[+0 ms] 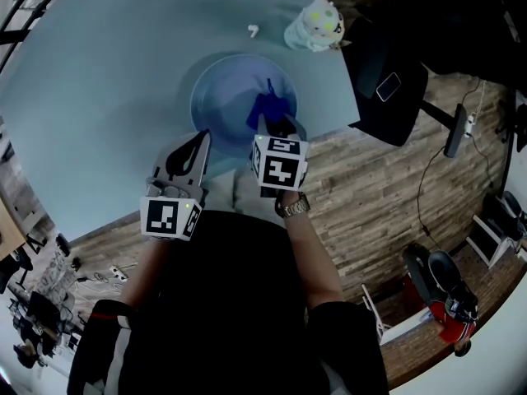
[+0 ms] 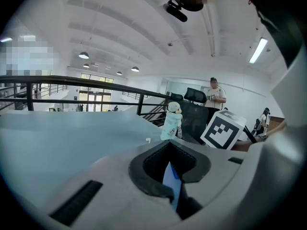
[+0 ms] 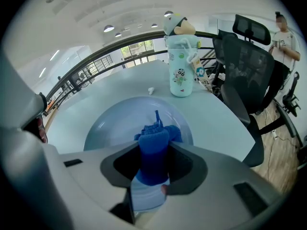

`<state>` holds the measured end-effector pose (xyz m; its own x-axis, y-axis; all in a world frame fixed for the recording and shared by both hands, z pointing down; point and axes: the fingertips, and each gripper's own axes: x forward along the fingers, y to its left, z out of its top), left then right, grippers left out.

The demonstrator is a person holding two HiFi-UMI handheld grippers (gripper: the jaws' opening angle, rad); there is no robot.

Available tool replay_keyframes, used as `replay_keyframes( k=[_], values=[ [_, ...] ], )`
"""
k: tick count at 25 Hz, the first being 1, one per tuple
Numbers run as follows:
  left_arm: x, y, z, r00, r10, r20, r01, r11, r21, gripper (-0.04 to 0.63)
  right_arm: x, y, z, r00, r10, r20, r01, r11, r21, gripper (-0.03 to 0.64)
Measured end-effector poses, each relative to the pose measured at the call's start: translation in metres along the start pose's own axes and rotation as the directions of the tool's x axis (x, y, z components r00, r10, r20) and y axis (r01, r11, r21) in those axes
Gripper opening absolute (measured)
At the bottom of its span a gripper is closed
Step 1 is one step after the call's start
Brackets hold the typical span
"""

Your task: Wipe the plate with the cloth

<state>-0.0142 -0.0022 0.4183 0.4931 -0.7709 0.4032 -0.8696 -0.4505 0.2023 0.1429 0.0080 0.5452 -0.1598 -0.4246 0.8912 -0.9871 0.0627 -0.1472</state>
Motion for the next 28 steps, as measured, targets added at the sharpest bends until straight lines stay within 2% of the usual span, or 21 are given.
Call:
replay_keyframes(
  k=[4,13,28],
  values=[
    [0.002,0.002,0.001,1.0,-0.004,-0.001,0.004,1.0,-0.004,0.002,0.003,0.002,0.019,0.999,0.016,0.036,-0.017,0.999,0.03,0.12],
    [0.009,0.028,-0.007,0.999,0.027,-0.025,-0.028,0.999,-0.027,0.0,0.032,0.032,0.055,0.986,0.142,0.083,-0.15,0.984,0.094,0.12],
    [0.013,0.058,-0.008,0.996,0.08,-0.035,-0.081,0.995,-0.055,0.001,0.06,0.093,0.059,0.964,0.265,0.025,-0.266,0.963,0.036,0.12]
  ],
)
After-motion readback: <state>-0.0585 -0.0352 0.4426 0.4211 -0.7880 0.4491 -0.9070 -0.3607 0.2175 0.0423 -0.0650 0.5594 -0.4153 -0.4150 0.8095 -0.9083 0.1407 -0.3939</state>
